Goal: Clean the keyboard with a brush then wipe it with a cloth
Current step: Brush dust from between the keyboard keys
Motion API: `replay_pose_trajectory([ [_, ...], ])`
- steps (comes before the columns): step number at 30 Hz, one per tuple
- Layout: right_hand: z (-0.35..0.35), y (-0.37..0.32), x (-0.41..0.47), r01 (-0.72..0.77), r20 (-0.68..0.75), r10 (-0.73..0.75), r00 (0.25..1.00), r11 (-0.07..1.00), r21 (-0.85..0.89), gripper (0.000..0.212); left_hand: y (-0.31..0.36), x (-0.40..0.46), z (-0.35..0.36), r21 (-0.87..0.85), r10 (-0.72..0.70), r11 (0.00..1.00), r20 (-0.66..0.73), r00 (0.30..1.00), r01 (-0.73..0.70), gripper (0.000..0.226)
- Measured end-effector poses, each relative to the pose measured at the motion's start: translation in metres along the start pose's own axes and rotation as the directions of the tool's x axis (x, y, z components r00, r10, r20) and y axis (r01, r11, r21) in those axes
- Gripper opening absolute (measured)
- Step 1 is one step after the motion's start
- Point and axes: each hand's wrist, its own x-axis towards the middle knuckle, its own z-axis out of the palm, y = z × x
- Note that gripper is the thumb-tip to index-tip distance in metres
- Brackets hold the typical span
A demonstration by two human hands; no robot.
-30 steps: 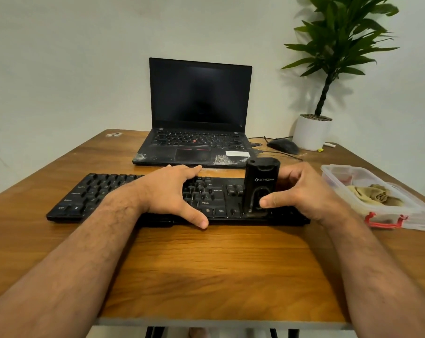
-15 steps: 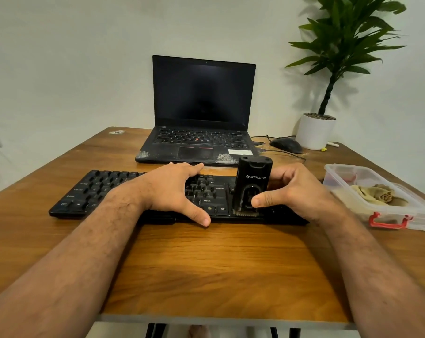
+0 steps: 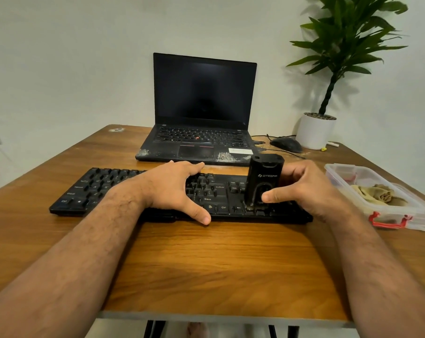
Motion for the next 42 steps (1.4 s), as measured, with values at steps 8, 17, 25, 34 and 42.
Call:
replay_pose_trajectory([
  [8, 0.001, 0.001, 0.002, -0.057, 0.016, 0.057, 0.998, 0.998, -0.002, 0.029, 0.009, -0.004, -0.002, -0.003, 0.01, 1.0, 0.0, 1.0, -0.01, 0.146],
  [17, -0.004, 0.008, 0.007, -0.173, -0.245, 0.189, 0.951, 0.981, 0.084, 0.019, 0.012, -0.004, -0.002, 0.008, 0.048, 0.999, 0.01, 0.999, -0.048, 0.137],
  [25, -0.029, 0.026, 0.019, -0.108, -0.419, 0.21, 0.883, 0.961, 0.254, 0.028, 0.041, 0.009, 0.001, 0.084, 0.082, 0.993, 0.047, 0.996, -0.086, 0.129],
  [34, -0.019, 0.032, 0.03, -0.124, -0.402, 0.135, 0.906, 0.991, 0.054, 0.045, 0.066, 0.048, -0.005, 0.036, 0.016, 0.999, 0.137, 0.99, -0.022, 0.153],
  [42, -0.012, 0.026, 0.029, -0.108, -0.438, 0.033, 0.898, 0.983, -0.148, 0.05, 0.055, 0.037, 0.01, 0.171, 0.127, 0.975, 0.088, 0.988, -0.14, 0.146],
])
